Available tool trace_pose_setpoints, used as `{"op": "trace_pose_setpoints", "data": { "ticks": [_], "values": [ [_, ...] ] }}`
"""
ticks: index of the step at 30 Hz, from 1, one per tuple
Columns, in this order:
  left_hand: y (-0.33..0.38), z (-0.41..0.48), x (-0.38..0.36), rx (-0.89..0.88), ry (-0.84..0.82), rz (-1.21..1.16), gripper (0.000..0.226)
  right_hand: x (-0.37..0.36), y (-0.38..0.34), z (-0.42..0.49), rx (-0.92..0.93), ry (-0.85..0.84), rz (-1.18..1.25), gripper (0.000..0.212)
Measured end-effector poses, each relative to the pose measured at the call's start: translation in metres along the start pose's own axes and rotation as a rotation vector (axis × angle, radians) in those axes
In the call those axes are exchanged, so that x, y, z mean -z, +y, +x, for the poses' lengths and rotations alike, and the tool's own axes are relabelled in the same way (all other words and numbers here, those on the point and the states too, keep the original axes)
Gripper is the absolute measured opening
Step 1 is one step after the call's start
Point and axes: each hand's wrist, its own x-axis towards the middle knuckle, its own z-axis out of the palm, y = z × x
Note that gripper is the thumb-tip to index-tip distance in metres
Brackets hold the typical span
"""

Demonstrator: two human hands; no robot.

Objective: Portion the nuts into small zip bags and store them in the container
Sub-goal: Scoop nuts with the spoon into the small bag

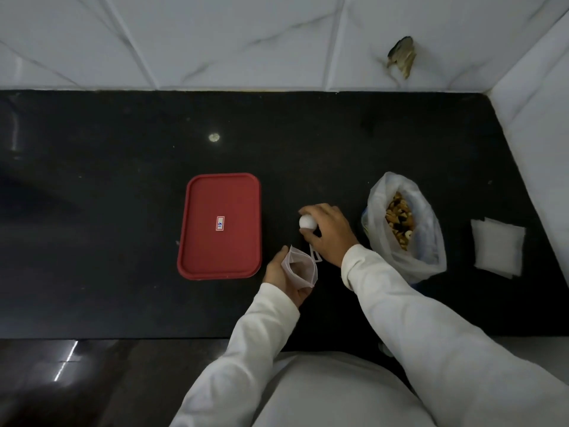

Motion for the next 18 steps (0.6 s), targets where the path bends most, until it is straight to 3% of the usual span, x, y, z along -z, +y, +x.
{"op": "trace_pose_setpoints", "data": {
  "ticks": [5,7,10,12,14,18],
  "values": [
    [0.003,0.001,-0.004,0.013,-0.039,-0.009,0.028,0.024,-0.008,-0.016,-0.095,0.221,0.337,0.035],
    [0.004,0.005,-0.006,0.004,-0.052,-0.007,0.027,0.042,-0.019,-0.024,-0.221,0.288,0.717,0.032],
    [0.001,0.011,-0.01,-0.013,-0.053,0.013,0.027,0.077,-0.026,-0.035,-0.504,0.339,1.477,0.031],
    [-0.002,0.01,-0.017,-0.027,-0.05,0.019,0.026,0.101,-0.018,-0.046,-0.612,0.352,1.8,0.031],
    [-0.005,0.01,-0.024,-0.031,-0.036,0.039,0.027,0.119,-0.006,-0.058,-0.643,0.353,1.886,0.034],
    [-0.016,0.009,-0.04,-0.011,-0.054,0.067,0.028,0.146,0.019,-0.083,-0.587,0.39,1.649,0.032]
  ]
}}
